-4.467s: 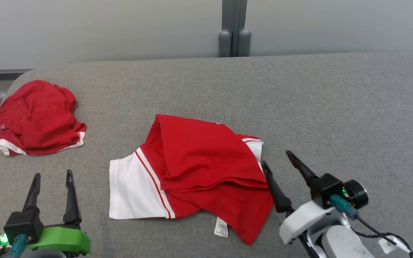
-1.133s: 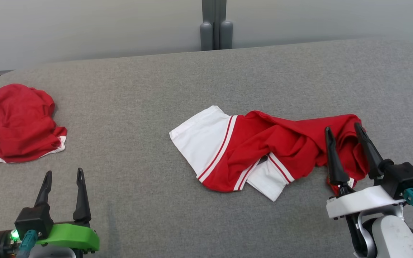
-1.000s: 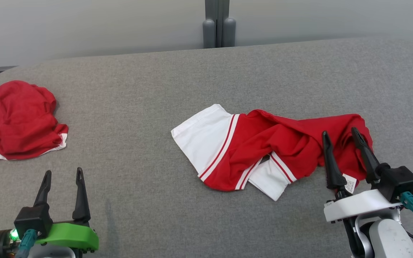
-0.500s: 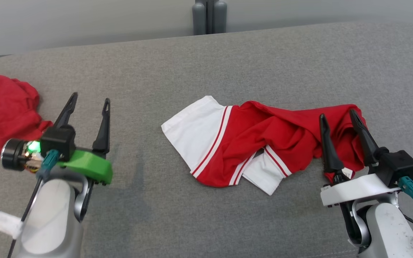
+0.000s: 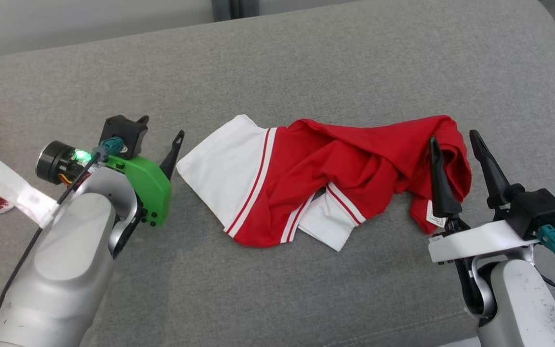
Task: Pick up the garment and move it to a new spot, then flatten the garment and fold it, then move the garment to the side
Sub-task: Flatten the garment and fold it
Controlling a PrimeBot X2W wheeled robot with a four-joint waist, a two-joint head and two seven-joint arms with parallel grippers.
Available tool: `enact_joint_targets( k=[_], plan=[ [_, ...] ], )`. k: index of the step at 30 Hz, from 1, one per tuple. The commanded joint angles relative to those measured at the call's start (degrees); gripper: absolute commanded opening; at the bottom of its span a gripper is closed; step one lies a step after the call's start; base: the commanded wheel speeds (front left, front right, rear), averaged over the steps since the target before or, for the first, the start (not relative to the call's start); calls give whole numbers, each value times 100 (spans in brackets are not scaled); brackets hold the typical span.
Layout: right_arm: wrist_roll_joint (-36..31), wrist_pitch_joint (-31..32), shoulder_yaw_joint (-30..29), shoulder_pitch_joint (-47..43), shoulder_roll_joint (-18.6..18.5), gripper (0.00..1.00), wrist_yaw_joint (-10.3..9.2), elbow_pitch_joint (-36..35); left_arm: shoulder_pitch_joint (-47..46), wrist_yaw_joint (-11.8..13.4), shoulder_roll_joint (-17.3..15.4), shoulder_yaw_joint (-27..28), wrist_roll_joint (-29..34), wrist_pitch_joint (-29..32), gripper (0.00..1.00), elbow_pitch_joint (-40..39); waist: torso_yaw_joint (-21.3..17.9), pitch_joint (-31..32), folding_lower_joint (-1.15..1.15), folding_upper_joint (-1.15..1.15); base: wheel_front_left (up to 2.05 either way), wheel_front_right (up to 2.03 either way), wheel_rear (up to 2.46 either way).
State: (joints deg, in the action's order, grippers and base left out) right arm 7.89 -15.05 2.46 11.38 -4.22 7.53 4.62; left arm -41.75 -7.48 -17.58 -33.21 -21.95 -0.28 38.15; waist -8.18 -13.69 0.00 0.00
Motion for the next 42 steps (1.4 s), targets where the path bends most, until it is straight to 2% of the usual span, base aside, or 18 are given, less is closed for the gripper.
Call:
enact_joint_targets(
  k=[1, 10, 17, 20, 21, 22, 27, 34, 42],
  plan=[
    [22, -17, -6, 84, 19, 100, -8, -16, -99, 4, -65, -154, -137, 41, 100, 104, -215, -214, 0, 0, 0, 0, 0],
    [17, -18, 16, 207, 8, 100, -8, 1, -265, 4, -41, -1172, -888, 99, 100, 843, -406, -375, 0, 0, 0, 0, 0],
    [-15, -18, 18, 233, -10, 100, -8, 8, -307, 3, 32, -1755, -1061, 58, 100, 1446, -456, -357, 0, 0, 0, 0, 0],
    [-28, -18, 17, 186, -7, 100, -8, 24, -224, -13, 160, -2015, -1239, 251, 100, 1625, -451, -313, 0, 0, 0, 0, 0],
    [-32, -18, 24, 175, -5, 100, -8, 27, -198, -13, 194, -2106, -1283, 292, 36, 1644, -450, -300, 0, 0, 0, 0, 0],
    [-36, -18, 30, 166, -5, 100, -8, 28, -192, -17, 211, -2201, -1326, 284, 0, 1656, -448, -283, 0, 0, 0, 0, 0],
    [-17, -18, 13, 151, -34, 100, -8, -34, -411, -4, 134, -2347, -1428, -152, 0, 1791, -399, -211, 0, 0, 0, 0, 0],
    [-31, -18, -44, 66, -42, 100, -8, -51, -927, 98, 21, -2131, -1417, -1039, 0, 2156, -251, -83, 0, 0, 0, 0, 0],
    [-20, -18, -80, 0, -65, 100, -8, -12, -1649, 376, -455, -1813, -1309, -1453, 0, 2260, -142, 71, 0, 0, 0, 0, 0]
  ],
)
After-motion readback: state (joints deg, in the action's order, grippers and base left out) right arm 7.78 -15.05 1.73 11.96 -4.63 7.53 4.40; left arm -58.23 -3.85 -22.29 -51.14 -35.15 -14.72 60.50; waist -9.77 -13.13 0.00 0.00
